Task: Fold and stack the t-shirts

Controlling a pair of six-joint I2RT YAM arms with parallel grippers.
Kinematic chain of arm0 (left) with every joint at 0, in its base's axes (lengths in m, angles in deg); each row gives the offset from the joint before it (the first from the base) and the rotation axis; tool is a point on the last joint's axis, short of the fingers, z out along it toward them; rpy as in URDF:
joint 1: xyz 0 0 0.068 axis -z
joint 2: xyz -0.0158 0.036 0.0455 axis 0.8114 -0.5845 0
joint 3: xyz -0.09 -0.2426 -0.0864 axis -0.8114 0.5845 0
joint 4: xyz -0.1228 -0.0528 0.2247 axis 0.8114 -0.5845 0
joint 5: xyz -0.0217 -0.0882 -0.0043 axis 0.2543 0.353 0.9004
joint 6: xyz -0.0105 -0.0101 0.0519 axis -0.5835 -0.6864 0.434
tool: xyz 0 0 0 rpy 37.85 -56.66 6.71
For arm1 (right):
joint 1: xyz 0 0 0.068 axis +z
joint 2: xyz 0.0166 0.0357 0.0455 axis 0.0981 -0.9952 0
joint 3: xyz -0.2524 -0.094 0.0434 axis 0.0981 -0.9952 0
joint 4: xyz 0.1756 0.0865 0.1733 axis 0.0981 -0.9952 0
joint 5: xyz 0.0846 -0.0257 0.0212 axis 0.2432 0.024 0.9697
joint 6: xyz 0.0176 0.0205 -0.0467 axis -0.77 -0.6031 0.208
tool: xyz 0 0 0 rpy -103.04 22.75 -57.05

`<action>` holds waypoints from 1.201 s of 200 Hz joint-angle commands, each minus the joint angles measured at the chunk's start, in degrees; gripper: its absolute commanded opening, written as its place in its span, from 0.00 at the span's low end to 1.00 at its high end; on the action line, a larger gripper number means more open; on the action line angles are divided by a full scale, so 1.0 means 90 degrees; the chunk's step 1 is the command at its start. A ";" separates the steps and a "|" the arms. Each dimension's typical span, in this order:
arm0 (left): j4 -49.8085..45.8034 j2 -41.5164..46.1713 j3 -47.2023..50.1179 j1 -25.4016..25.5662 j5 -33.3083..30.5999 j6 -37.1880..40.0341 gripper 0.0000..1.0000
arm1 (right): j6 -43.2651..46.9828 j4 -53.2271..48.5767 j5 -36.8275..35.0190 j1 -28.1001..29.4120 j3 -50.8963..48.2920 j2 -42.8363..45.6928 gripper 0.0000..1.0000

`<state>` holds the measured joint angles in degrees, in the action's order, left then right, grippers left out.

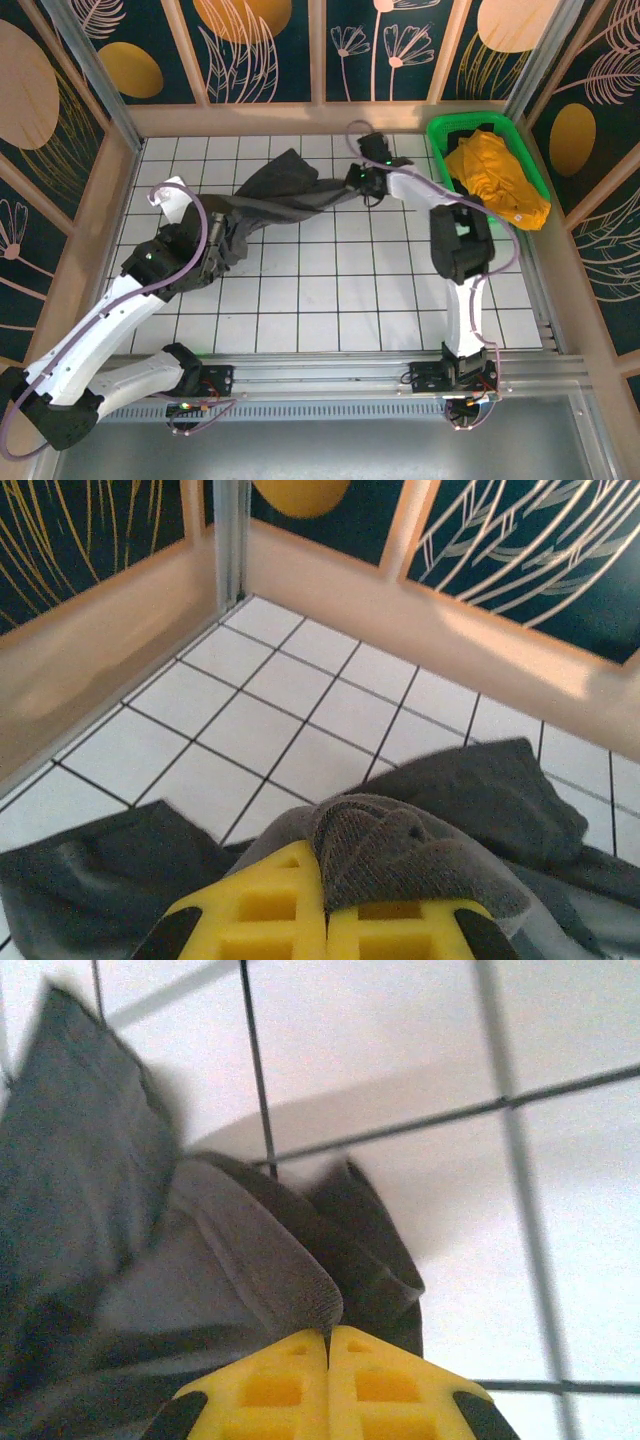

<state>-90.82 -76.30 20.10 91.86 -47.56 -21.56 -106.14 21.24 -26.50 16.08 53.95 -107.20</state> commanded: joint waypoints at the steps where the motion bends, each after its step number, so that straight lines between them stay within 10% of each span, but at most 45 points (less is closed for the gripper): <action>1: 0.0972 -0.0080 -0.0227 -0.0170 -0.0355 0.0508 0.00 | -0.0098 -0.0009 -0.0367 -0.0416 -0.0232 0.1133 0.00; 99: 0.3584 -0.0960 -0.1726 -0.0403 0.1350 0.2570 0.00 | 0.0300 0.1461 0.0057 -0.1066 -0.0037 0.3424 0.00; 200: 0.4737 0.0593 -0.1653 -0.0402 0.2939 0.2931 0.08 | 0.0575 0.2774 -0.0040 -0.1423 -0.1494 0.6718 0.00; 240: 0.5015 0.0345 -0.1931 -0.0404 0.2540 0.2763 0.07 | 0.0669 0.3032 -0.0634 -0.1463 -0.1506 0.6805 0.00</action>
<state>-50.82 -69.90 5.21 88.62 -23.04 3.38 -101.75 44.04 -27.37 3.67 40.77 -43.46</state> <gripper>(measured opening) 0.082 0.050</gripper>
